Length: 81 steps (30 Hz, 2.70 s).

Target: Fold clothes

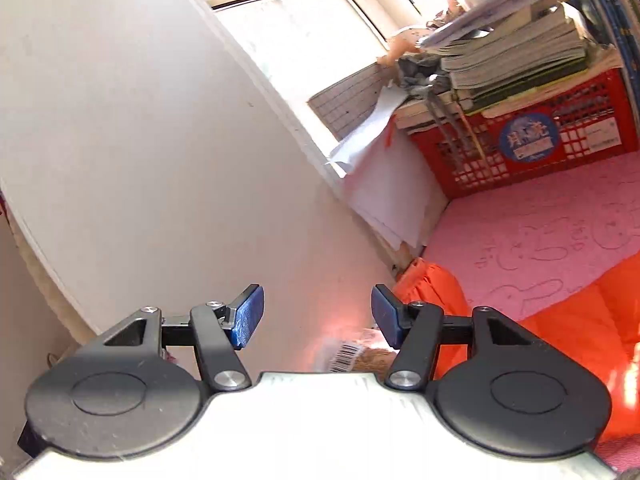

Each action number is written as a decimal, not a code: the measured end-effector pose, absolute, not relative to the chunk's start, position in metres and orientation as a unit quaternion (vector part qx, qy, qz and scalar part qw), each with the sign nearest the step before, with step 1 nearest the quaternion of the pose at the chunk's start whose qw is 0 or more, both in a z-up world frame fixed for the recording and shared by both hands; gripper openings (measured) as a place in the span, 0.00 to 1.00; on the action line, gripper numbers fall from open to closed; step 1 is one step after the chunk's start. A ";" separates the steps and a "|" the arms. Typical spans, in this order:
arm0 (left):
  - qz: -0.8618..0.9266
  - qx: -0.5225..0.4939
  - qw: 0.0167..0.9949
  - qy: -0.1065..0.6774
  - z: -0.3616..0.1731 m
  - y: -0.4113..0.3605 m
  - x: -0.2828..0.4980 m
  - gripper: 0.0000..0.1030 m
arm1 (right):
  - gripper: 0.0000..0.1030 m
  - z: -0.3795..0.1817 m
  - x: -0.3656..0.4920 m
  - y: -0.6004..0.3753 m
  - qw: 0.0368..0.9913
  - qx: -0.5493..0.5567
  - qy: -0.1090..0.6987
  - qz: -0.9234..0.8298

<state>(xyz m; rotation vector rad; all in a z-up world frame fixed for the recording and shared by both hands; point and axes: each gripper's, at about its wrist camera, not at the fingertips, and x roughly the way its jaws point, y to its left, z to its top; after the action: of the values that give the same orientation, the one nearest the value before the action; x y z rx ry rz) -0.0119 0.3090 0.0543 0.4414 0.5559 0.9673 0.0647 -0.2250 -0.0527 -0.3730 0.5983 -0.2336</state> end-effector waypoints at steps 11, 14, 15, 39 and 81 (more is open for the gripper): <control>0.318 0.163 0.912 0.201 0.075 0.267 -0.065 0.60 | 0.77 -0.053 0.065 -0.224 0.931 -0.184 0.292 -0.116; 0.248 0.211 0.919 0.221 0.052 0.235 -0.030 0.60 | 0.77 -0.053 0.065 -0.223 0.931 -0.186 0.292 -0.117; 0.263 0.247 0.905 0.225 0.039 0.228 -0.014 0.60 | 0.77 -0.053 0.065 -0.223 0.931 -0.186 0.292 -0.117; 0.285 0.226 0.899 0.244 0.034 0.253 -0.030 0.63 | 0.82 -0.052 0.066 -0.225 0.931 -0.180 0.293 -0.124; 0.084 0.147 0.938 0.303 -0.041 0.069 0.057 0.68 | 1.00 -0.019 0.040 -0.551 0.872 0.133 0.359 -0.304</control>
<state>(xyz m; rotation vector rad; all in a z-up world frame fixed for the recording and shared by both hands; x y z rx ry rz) 0.0571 0.0689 -0.0415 0.3006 0.6179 0.1724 0.0404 -0.5512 -0.0186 0.2771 0.7501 -0.6349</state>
